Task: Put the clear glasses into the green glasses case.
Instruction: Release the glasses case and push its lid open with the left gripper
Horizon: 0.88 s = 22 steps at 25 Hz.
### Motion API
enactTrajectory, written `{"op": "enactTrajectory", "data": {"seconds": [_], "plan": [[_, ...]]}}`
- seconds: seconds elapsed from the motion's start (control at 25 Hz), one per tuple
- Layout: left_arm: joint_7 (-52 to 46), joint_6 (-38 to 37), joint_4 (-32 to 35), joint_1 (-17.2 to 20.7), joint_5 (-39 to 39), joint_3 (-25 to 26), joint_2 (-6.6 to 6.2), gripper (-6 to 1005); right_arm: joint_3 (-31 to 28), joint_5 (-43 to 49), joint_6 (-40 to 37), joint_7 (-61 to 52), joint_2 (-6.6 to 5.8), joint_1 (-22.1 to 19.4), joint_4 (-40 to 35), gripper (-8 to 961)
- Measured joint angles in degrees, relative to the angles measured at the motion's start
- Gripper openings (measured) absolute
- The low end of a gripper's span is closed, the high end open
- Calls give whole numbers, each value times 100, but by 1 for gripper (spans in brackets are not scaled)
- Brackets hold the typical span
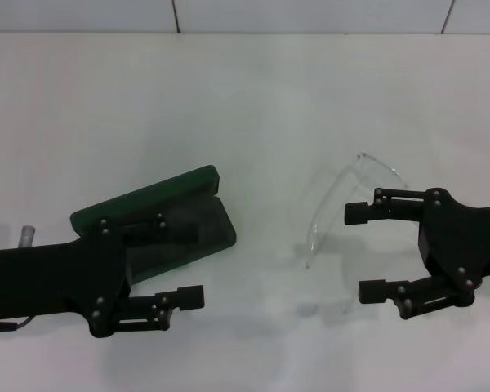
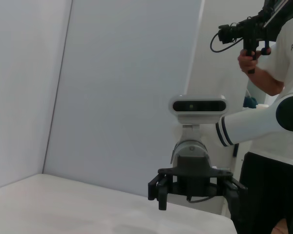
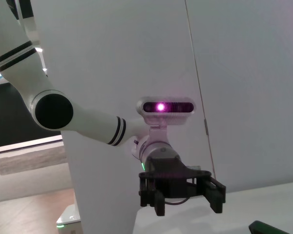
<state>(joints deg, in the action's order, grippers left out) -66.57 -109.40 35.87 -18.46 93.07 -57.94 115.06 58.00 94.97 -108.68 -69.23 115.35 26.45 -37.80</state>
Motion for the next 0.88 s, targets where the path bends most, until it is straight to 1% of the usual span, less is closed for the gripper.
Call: {"op": "enactTrajectory", "data": {"seconds": [0.12,0.4,0.72,0.88], "plan": [[-37,-3,-2,-14,-1,-8,2,738,77,4,87,0,8,6,7,876],[-603,-3,185,-115,27,24,-60,732,217,5,177,-3,21,-3,4,876],[-627,0,214,-106,27,25,-35,726,215,-12,264,39,49,-41,48,877],[-730,-72,360,-91,-192,46,-19,723,163,-23,337,63,34,-68,29,877]]}}
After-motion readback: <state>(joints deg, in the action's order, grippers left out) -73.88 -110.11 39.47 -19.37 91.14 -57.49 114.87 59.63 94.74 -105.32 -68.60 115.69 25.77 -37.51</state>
